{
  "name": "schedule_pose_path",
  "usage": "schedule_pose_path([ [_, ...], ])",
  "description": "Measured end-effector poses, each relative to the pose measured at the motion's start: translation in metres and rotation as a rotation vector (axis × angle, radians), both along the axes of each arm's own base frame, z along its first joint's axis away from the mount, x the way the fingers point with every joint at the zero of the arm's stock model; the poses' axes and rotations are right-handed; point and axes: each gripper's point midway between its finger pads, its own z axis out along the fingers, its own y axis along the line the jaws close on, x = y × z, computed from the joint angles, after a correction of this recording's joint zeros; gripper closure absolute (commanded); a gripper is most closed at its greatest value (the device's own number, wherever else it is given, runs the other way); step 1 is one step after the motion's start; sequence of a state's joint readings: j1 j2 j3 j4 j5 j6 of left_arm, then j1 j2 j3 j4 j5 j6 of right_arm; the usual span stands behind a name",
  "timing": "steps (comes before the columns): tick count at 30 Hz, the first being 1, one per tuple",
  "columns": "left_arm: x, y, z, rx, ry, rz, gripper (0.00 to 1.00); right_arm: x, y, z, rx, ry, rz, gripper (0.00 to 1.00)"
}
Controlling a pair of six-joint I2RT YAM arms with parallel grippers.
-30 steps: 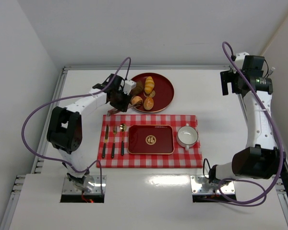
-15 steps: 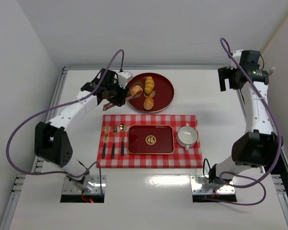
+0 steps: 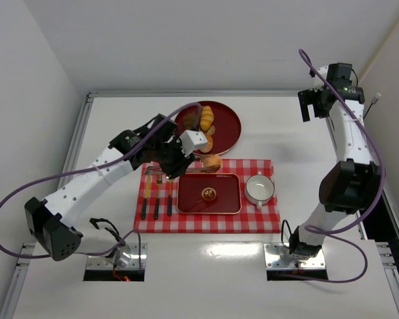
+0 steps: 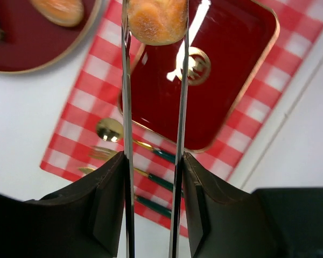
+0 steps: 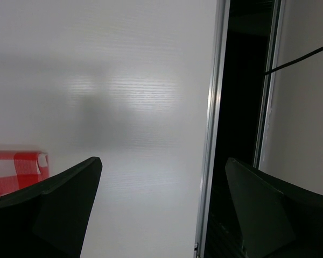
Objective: Place the bread
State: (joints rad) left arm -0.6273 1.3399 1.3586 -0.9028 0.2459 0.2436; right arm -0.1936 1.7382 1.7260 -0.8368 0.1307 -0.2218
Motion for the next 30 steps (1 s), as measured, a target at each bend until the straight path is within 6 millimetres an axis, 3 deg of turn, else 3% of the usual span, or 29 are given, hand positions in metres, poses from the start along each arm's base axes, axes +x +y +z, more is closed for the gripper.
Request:
schedule_pose_path([
  [4,-0.029,0.000,-0.014,0.060,0.042,-0.067,0.73,0.002,-0.002,-0.001,-0.011,0.009,0.006,0.01],
  [12,-0.058,0.011,-0.063,0.181,0.138,-0.126,0.73,0.000,-0.002,-0.006,-0.011,0.021,0.005,0.01],
  [25,-0.048,-0.001,-0.100,0.215,0.148,-0.136,0.72,-0.001,-0.002,-0.004,-0.010,0.015,0.002,0.01],
  [30,-0.047,-0.001,-0.108,0.225,0.153,-0.129,0.55,-0.002,-0.001,-0.001,-0.010,0.009,0.003,0.01],
])
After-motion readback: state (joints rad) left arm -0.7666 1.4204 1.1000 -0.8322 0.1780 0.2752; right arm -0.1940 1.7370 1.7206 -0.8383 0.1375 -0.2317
